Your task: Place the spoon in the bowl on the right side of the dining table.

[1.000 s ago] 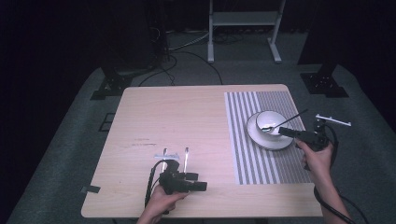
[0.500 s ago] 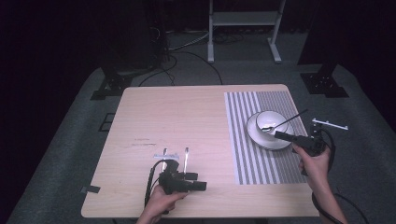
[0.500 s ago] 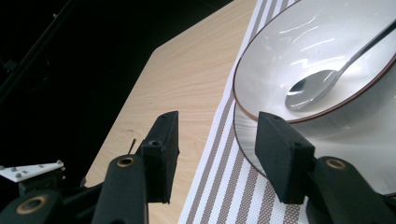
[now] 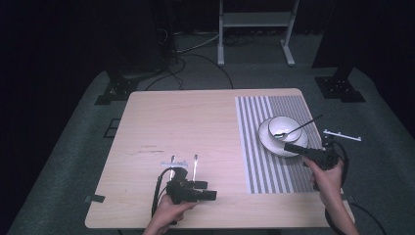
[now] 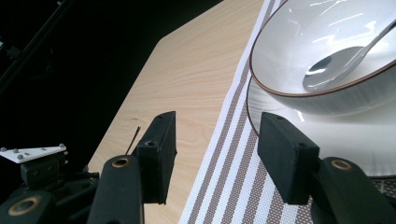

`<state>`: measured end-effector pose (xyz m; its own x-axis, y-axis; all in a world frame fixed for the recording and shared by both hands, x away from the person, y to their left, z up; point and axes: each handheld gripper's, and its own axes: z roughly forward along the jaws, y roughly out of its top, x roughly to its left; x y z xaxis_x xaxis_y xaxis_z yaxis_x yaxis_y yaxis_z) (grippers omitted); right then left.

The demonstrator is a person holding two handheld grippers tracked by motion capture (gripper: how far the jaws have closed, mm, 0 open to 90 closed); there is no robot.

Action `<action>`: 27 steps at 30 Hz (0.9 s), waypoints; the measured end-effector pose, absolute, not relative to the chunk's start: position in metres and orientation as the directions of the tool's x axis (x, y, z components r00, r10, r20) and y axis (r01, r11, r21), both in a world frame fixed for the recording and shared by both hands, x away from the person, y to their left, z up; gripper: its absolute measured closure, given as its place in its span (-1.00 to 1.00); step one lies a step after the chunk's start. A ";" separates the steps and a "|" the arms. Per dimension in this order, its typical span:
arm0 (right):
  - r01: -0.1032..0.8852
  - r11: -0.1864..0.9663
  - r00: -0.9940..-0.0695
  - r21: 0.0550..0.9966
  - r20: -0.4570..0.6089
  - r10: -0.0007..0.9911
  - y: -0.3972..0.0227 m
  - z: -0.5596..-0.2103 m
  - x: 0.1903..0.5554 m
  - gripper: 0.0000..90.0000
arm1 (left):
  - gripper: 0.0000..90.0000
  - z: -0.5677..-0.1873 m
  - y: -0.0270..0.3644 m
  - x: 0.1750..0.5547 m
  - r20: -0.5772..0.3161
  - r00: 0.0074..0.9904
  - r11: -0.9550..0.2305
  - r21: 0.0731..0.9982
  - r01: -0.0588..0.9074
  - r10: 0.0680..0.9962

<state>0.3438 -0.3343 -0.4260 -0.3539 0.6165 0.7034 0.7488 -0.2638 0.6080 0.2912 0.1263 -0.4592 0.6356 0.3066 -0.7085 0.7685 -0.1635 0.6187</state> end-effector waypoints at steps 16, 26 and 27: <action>0.749 -0.227 -0.393 0.623 0.692 0.605 -0.319 -0.428 0.328 -0.03 | -0.91 -0.459 0.128 0.292 -0.705 0.638 -0.166 0.621 0.766 0.309; 0.755 -0.209 -0.407 0.621 0.694 0.594 -0.310 -0.433 0.317 -0.06 | -0.91 -0.458 0.130 0.291 -0.707 0.635 -0.157 0.621 0.768 0.312; 0.755 -0.209 -0.407 0.621 0.694 0.594 -0.310 -0.433 0.317 -0.06 | -0.91 -0.459 0.130 0.291 -0.706 0.635 -0.157 0.621 0.768 0.312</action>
<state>0.3171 -0.3099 -0.4333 -0.4068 0.5941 0.6939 0.7552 -0.2087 0.6214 0.2914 0.1296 -0.4585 0.6354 0.3119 -0.7064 0.7677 -0.1569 0.6213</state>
